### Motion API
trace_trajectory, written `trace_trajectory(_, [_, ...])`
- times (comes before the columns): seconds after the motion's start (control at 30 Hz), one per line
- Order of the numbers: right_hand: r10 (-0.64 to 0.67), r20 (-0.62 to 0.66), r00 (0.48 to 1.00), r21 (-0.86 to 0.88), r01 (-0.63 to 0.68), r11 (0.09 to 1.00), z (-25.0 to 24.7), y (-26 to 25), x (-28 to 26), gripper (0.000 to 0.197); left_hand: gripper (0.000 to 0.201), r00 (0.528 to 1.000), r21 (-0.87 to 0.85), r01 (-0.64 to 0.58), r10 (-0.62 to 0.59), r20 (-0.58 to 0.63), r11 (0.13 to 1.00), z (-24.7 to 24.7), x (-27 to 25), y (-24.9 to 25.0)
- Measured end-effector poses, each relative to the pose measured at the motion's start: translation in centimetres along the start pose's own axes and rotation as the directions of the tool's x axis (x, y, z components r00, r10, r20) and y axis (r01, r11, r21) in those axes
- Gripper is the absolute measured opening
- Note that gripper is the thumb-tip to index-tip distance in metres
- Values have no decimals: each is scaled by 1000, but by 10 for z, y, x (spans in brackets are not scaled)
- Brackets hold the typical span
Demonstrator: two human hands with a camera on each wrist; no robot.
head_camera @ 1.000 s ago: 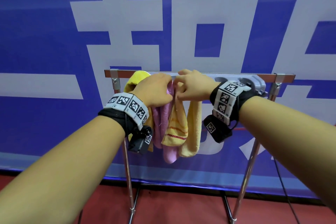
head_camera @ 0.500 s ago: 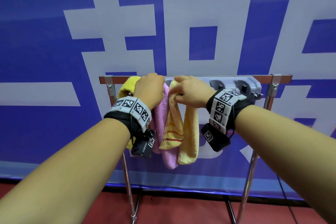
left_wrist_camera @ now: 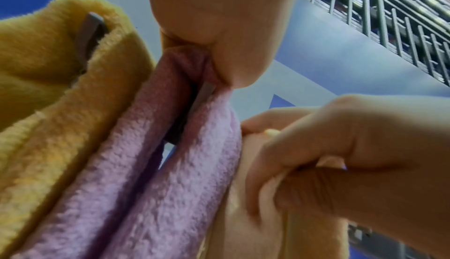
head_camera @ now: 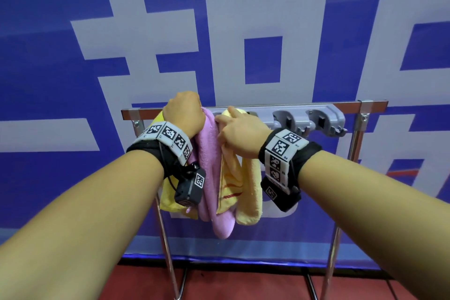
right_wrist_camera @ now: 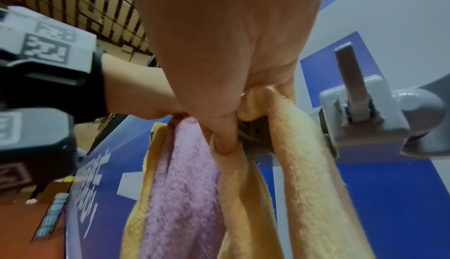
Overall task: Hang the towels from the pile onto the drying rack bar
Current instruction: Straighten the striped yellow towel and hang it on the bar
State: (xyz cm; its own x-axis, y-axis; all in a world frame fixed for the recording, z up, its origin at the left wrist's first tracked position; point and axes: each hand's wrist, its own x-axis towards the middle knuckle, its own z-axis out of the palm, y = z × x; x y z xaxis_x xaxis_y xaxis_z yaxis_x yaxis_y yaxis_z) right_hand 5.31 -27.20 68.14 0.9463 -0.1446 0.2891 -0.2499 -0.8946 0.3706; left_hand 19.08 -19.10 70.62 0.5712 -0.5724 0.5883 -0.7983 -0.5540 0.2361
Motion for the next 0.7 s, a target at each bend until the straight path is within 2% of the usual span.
trace_trajectory(0.13, [-75,47,996,-30,77,997,0,5,-1,29,17,998,-49,68,-67,22,997,2,0,1])
trace_trajectory(0.23, [-89,41,995,69,86,994,-3,8,-1,29,19,992,3,66,-66,110,998,-3,-2,4])
trace_trajectory(0.27, [-80,0,997,147,79,986,-2,8,-2,31,19,990,26,43,-46,133,999,-4,-3,5])
trace_trajectory(0.33, [4,-76,997,304,19,952,2,11,-7,50,27,989,23,-38,34,144,999,-5,-8,4])
trace_trajectory(0.4, [100,-102,990,351,-58,934,6,17,-14,62,35,985,-24,-114,116,125,993,-3,-16,2])
trace_trajectory(0.47, [149,-116,982,300,-109,948,9,23,-20,59,33,982,-23,-162,163,100,987,-2,-23,1])
trace_trajectory(0.53, [183,-130,975,284,-140,949,9,26,-23,49,32,979,-20,-174,175,106,984,-4,-26,-1])
trace_trajectory(0.7, [172,-158,972,278,-124,953,4,27,-18,28,36,934,19,-239,225,276,971,-16,-34,-4])
